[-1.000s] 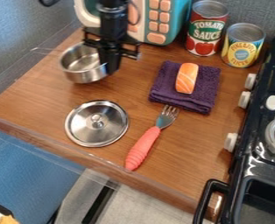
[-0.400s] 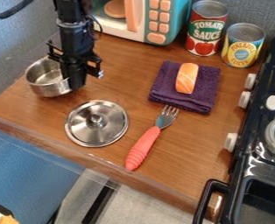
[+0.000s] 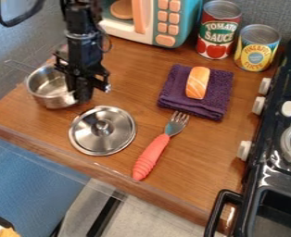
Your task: Move the silver pot to bottom left of the table
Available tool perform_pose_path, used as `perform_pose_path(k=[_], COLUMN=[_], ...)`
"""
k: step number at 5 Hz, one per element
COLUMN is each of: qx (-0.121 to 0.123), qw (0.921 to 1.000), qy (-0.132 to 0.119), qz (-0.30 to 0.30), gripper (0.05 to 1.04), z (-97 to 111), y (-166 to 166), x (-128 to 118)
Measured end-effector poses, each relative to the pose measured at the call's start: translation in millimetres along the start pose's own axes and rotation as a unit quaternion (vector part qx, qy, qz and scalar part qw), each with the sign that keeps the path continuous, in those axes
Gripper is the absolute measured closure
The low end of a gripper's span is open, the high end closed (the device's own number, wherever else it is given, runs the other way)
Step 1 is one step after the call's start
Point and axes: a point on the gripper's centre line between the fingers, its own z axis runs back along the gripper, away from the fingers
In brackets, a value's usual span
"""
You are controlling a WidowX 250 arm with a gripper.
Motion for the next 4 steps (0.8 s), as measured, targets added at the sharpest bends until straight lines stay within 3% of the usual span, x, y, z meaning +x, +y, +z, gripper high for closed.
perform_pose_path(k=[1,2,3,4], qx=[-0.002,-0.015,-0.017,-0.009], qw=[0.9999,0.9998,0.9986,0.9966], qy=[0.01,-0.004,-0.049,-0.077], qz=[-0.011,-0.011,0.009,0.029], gripper=[0.497,0.192,0.069,0.073], z=[-3,6,40,65], y=[-9,-14,-16,-7], x=[-3,-6,-12,-21])
